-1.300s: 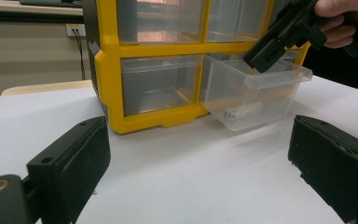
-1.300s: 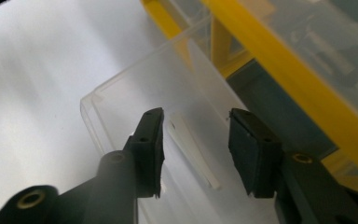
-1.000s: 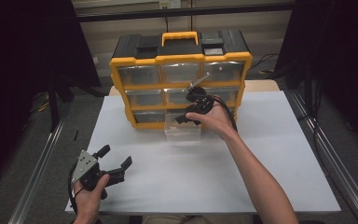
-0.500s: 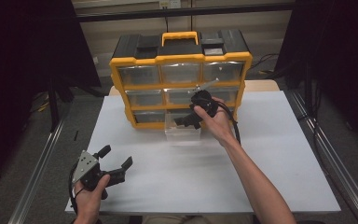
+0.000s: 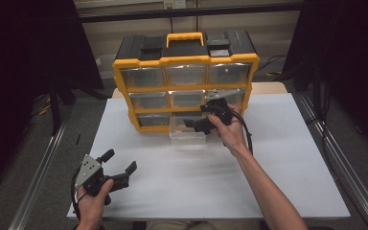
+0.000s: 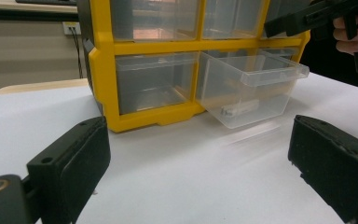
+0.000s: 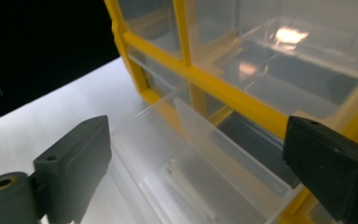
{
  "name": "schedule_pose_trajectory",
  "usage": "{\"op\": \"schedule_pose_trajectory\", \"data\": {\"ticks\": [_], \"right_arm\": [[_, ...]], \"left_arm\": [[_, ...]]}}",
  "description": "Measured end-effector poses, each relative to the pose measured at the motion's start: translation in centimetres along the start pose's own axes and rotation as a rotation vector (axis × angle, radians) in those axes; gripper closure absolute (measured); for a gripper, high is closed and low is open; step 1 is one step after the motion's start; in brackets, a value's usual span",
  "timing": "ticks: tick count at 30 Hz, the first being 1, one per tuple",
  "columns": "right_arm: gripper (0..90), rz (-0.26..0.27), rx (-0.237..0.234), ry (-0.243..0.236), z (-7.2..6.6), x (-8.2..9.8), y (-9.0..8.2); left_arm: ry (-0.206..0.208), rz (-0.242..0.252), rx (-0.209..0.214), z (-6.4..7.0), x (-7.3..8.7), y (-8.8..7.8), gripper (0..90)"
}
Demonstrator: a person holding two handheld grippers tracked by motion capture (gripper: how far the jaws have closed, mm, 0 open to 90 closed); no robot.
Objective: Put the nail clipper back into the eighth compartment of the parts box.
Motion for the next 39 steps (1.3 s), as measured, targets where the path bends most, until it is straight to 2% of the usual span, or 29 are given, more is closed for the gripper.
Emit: {"op": "schedule_pose_trajectory", "data": {"ticks": [2,5,7,11,19,24,28,33,39], "right_arm": [[5.3,0.022,0.012,-0.003,0.2,0.0,-0.4],[5.3,0.035,0.032,-0.003,0.6,0.0,-0.9],[5.0,0.045,0.065,0.004,1.0,0.2,-1.3],[5.2,0.063,0.089,-0.004,1.4,0.7,-2.0],[1.7,0.133,0.11,-0.019,2.0,1.5,-3.8],[0.9,0.144,0.119,-0.026,2.1,2.5,-5.0],[0.4,0.164,0.15,-0.029,2.5,3.1,-6.3],[0.3,0.174,0.187,-0.057,2.7,3.9,-8.0],[0.3,0.186,0.212,-0.051,2.6,5.2,-9.7]], "left_arm": [[0.013,-0.007,0.007,0.0,0.1,0.0,5.6],[0.009,-0.009,0.007,0.0,0.1,0.0,5.7],[0.005,-0.008,0.009,0.1,0.1,0.0,5.6],[0.007,-0.011,0.009,0.1,0.1,0.1,5.6],[0.005,-0.013,0.008,0.2,0.2,0.2,5.7],[-0.001,-0.013,0.003,0.0,0.2,0.1,5.6],[0.007,-0.014,0.001,0.0,0.2,0.1,5.7],[0.006,-0.018,-0.001,0.0,0.2,0.1,5.7],[0.001,-0.014,0.004,0.1,0.2,0.1,5.7]]}}
Point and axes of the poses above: each handheld gripper's, and its own axes: y roughly forward along the jaws, x roughly out of its underside, z roughly to its right, the point moved 9 cm from there along y, roughly forward along the jaws, and after that the axes turned 1 degree about z, right-handed, at the moved point
